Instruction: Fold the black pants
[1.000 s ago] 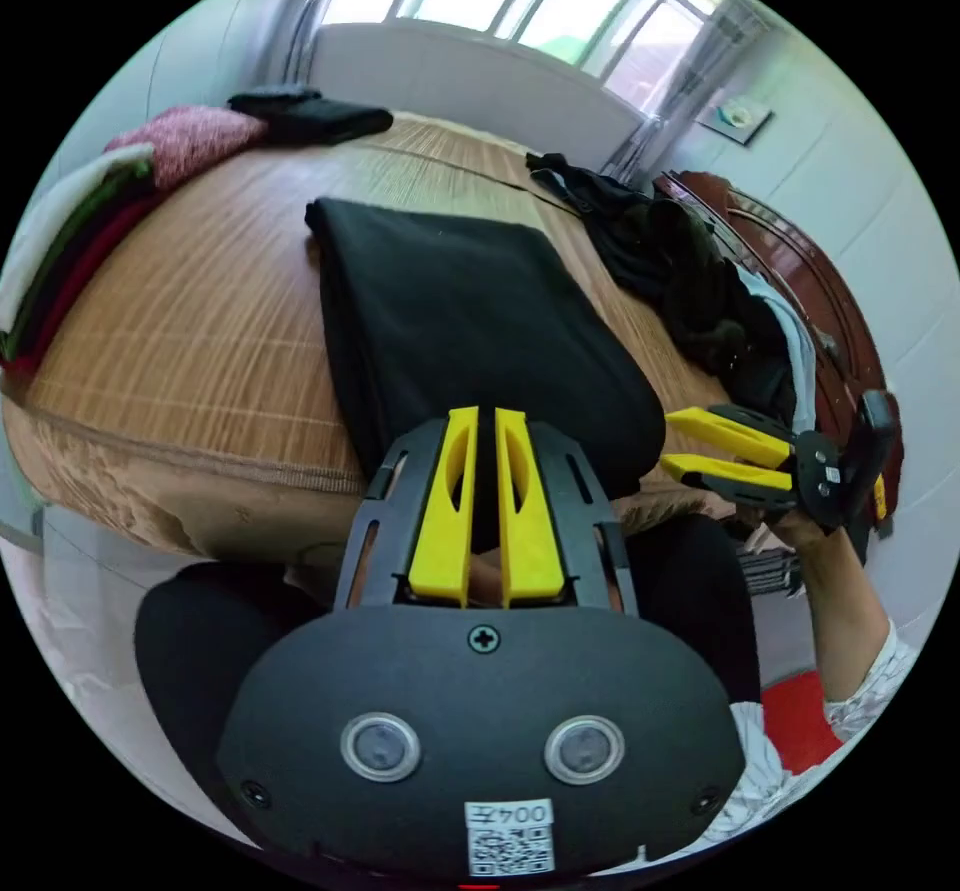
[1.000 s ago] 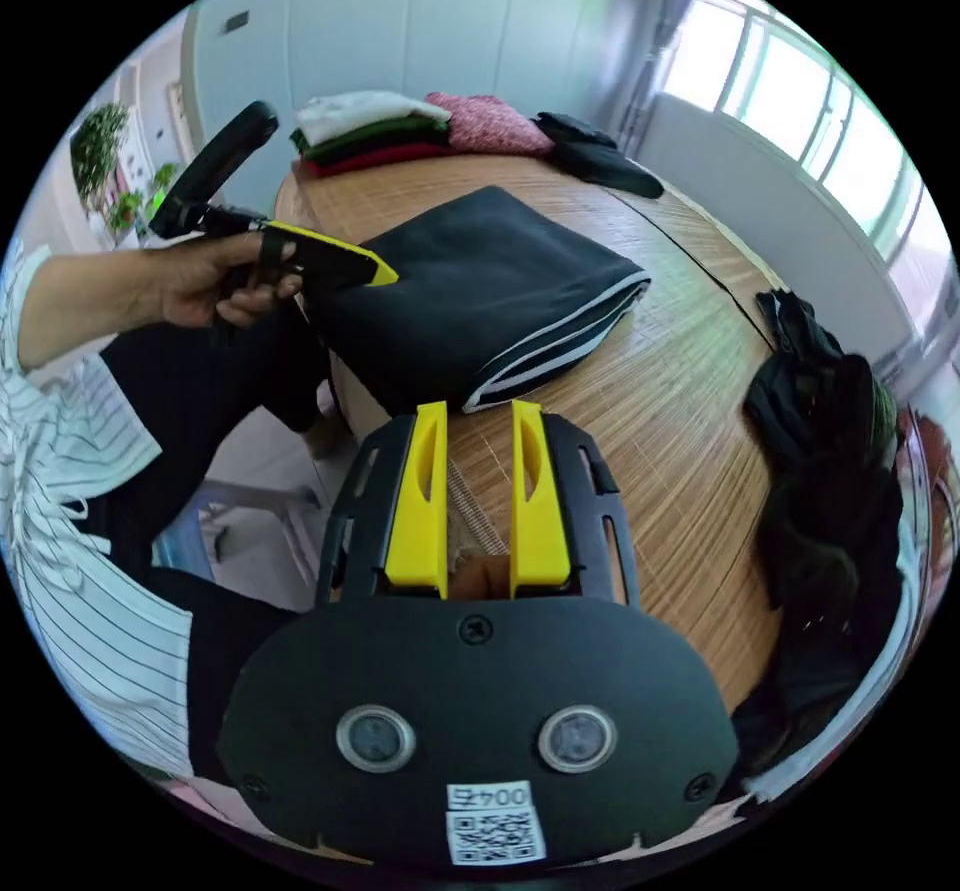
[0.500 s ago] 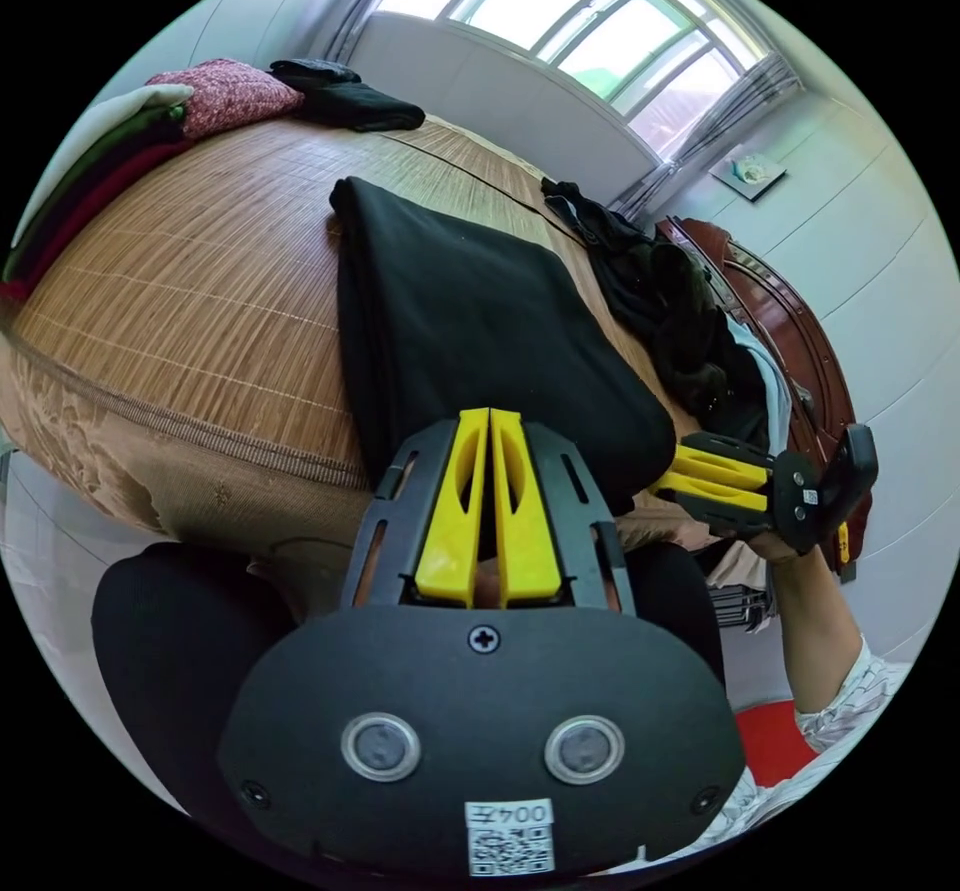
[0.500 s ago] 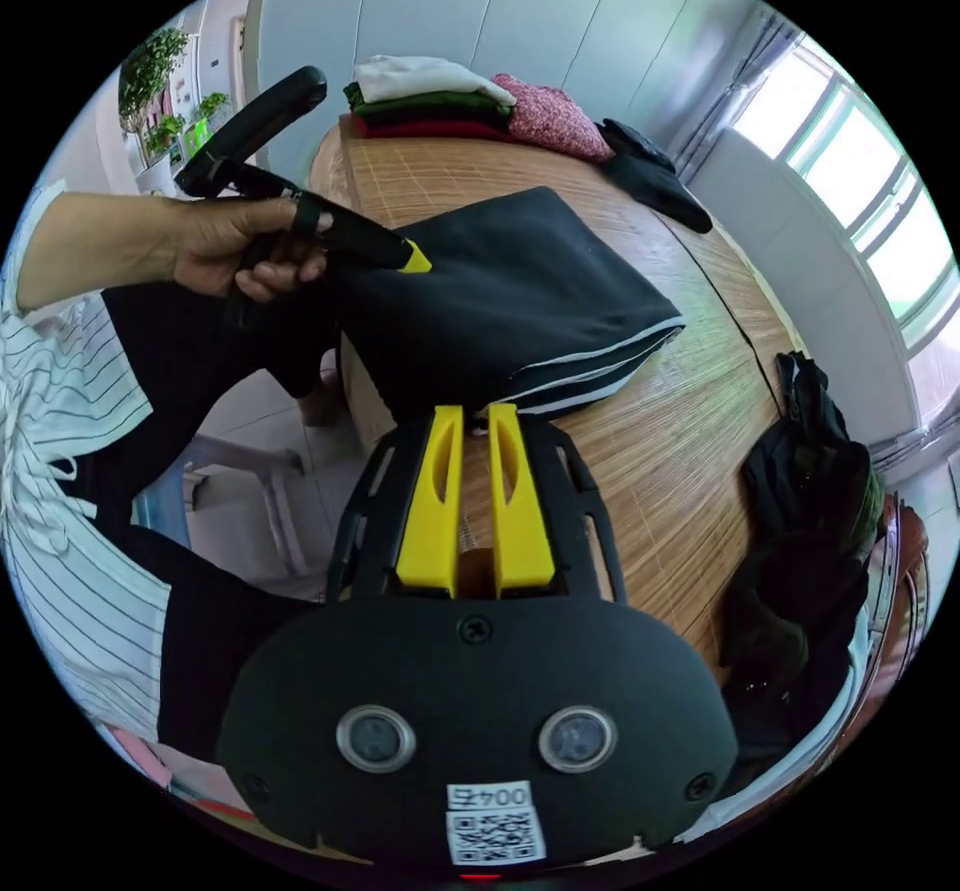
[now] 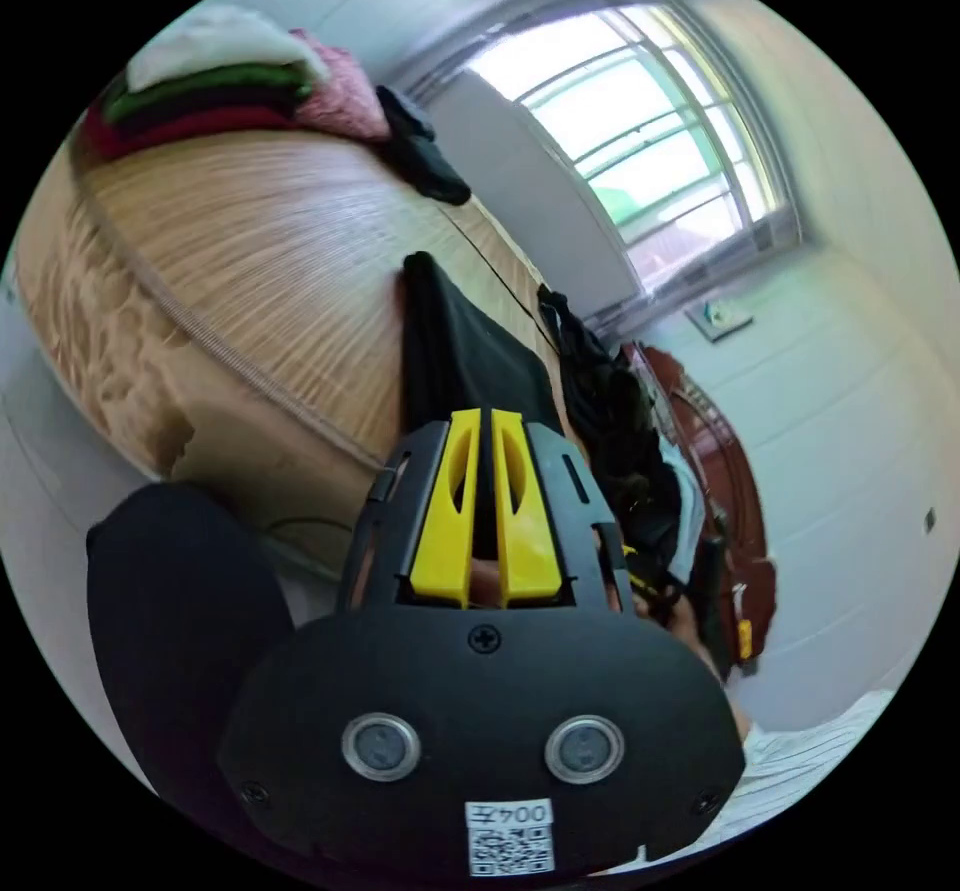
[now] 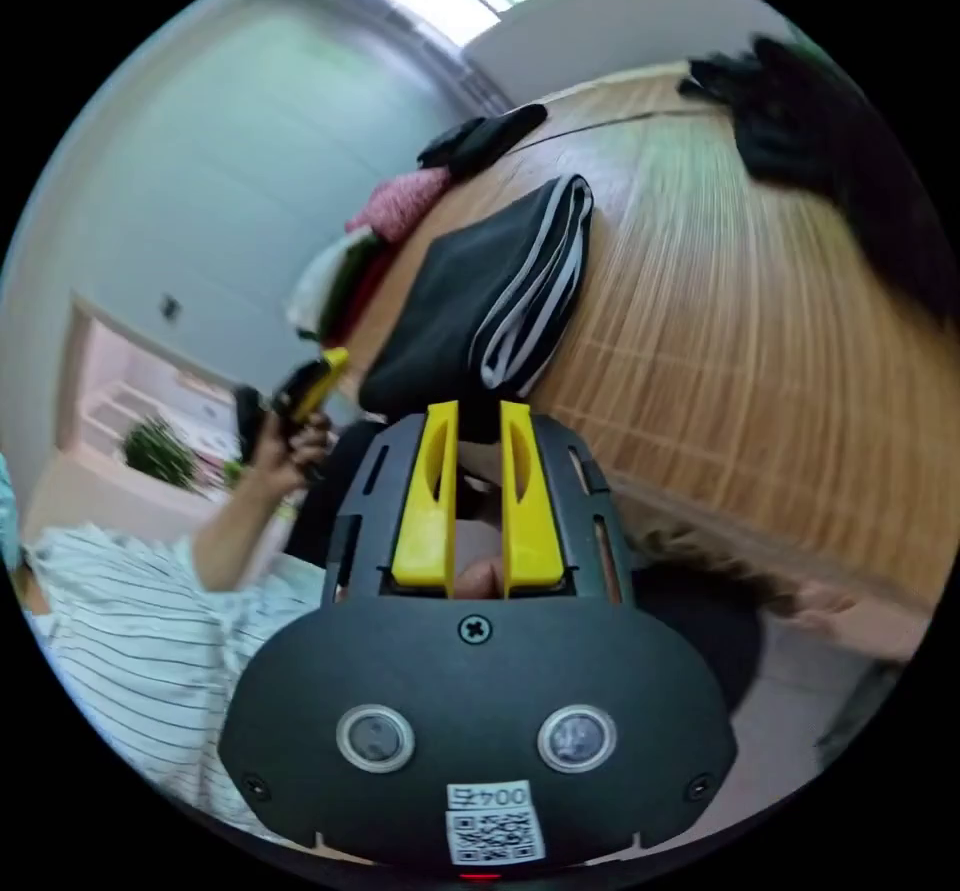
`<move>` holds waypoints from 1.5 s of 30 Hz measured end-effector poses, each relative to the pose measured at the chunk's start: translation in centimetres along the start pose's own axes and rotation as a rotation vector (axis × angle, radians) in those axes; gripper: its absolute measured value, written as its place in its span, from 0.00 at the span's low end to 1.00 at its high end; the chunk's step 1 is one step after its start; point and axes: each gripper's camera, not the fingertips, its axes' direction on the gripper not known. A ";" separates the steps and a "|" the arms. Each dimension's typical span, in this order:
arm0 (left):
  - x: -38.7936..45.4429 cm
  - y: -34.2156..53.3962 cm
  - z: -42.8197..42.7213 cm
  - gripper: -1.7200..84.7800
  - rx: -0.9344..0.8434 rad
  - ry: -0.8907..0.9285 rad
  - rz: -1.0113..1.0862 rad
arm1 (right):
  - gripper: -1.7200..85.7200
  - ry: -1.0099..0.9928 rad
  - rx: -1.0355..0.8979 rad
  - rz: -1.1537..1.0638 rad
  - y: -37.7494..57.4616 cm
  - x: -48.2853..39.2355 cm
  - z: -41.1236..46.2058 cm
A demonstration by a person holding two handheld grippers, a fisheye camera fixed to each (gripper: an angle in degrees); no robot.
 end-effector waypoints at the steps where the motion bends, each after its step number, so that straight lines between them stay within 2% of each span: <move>1: -1.6 -0.2 -1.6 0.06 0.007 0.038 -0.077 | 0.14 -0.110 0.049 0.087 1.3 2.0 -0.2; 5: -4.0 -0.2 -4.9 0.09 -0.008 0.103 -0.187 | 0.18 -0.149 0.097 0.219 3.9 6.0 0.4; 9: -3.5 -0.5 -5.6 0.12 -0.071 0.116 -0.166 | 0.19 -0.237 0.139 0.289 3.7 8.6 0.3; 16: 0.8 0.1 -5.1 0.20 -0.279 0.176 0.056 | 0.23 -0.319 0.168 0.384 1.4 12.8 0.6; 22: 3.0 0.7 -4.7 0.23 -0.387 0.237 0.084 | 0.26 -0.361 0.156 0.409 -0.1 14.3 1.1; 27: 5.2 -0.2 -4.3 0.26 -0.431 0.279 0.083 | 0.21 -0.349 0.130 0.509 -1.5 16.1 1.7; 32: 6.7 -1.7 -2.7 0.29 -0.483 0.376 -0.067 | 0.16 -0.321 0.078 0.569 -4.2 14.4 0.9; 36: 7.6 -3.7 -1.8 0.31 -0.452 0.455 -0.197 | 0.16 -0.355 0.047 0.616 -5.9 12.6 0.5; 42: 9.6 -9.2 -3.3 0.36 -0.196 0.534 -0.356 | 0.16 -0.364 0.040 0.651 -6.0 11.5 0.7; 45: 10.9 -11.5 -3.3 0.35 -0.202 0.497 -0.410 | 0.15 -0.380 0.034 0.648 -5.3 11.7 1.2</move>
